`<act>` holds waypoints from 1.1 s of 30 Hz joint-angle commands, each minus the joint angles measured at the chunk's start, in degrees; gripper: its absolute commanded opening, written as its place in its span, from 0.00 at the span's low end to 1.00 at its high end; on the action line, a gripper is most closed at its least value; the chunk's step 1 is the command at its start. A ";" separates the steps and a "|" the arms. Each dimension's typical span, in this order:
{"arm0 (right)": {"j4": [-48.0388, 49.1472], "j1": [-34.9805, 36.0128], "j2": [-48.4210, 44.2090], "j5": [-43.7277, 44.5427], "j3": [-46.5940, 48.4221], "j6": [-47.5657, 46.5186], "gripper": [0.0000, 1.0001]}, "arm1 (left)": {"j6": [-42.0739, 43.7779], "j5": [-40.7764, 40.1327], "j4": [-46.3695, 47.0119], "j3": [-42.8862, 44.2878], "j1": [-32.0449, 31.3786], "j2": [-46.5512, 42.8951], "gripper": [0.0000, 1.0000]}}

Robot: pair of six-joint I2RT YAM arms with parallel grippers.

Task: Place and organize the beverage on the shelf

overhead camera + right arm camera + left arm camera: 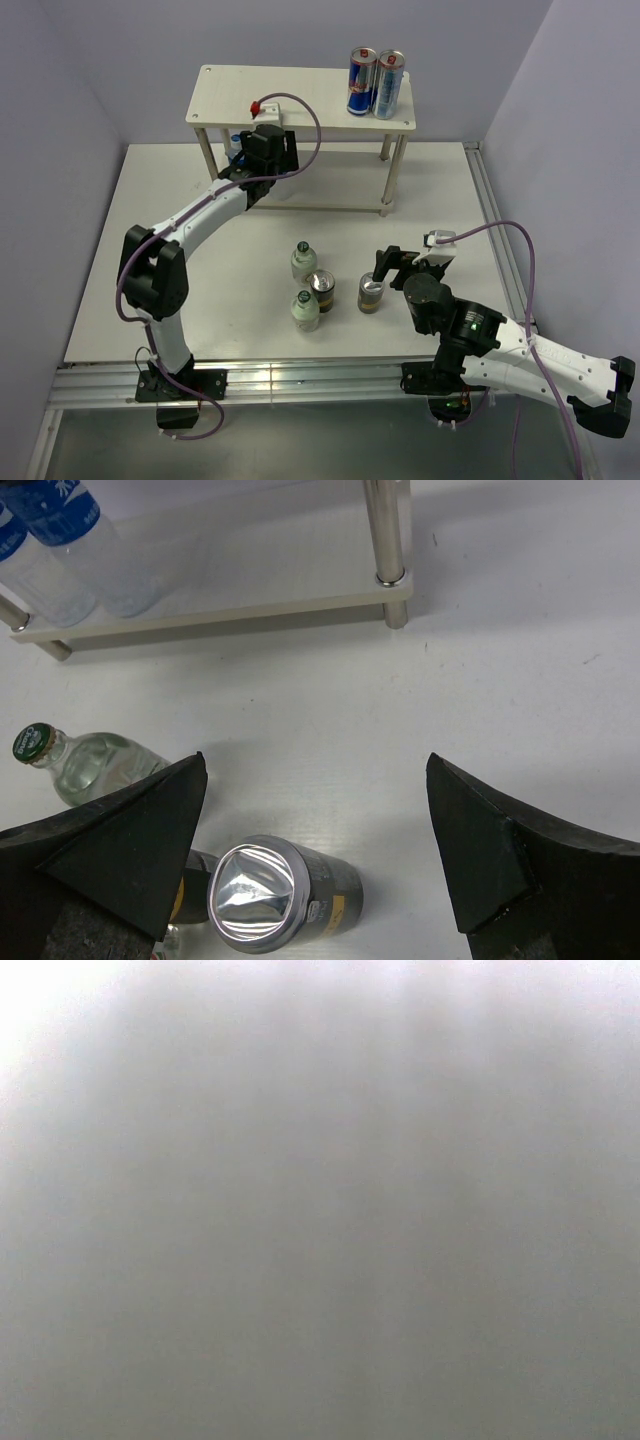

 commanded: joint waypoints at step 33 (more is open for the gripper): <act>0.54 0.07 -0.34 2.21 -0.32 0.28 0.97 | -0.92 -10.56 -13.21 -8.37 -10.81 -23.03 0.99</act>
